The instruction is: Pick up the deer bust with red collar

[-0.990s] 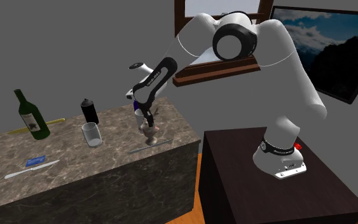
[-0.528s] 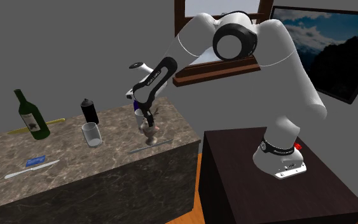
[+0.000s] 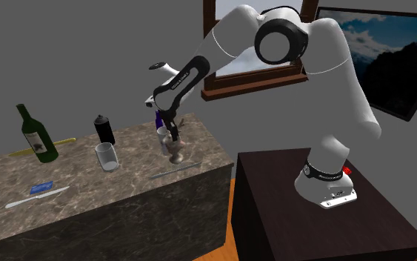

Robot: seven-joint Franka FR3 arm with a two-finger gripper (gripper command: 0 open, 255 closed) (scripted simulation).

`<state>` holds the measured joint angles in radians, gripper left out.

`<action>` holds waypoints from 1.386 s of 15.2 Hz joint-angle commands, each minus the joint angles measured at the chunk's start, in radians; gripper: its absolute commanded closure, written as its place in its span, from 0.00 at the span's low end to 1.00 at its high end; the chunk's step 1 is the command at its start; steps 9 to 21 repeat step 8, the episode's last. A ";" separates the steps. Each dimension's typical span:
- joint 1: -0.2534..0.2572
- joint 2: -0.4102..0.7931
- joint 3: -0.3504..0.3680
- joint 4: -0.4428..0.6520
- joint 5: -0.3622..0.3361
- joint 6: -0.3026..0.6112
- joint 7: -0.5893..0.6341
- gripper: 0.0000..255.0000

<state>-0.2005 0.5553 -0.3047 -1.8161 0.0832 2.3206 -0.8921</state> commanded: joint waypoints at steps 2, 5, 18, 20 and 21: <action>0.005 -0.026 -0.006 0.002 -0.008 -0.027 0.003 1.00; 0.009 -0.051 -0.011 0.007 -0.015 -0.057 0.005 1.00; 0.010 -0.061 -0.013 0.010 -0.018 -0.069 0.006 1.00; 0.010 -0.061 -0.013 0.010 -0.018 -0.069 0.006 1.00; 0.010 -0.061 -0.013 0.010 -0.018 -0.069 0.006 1.00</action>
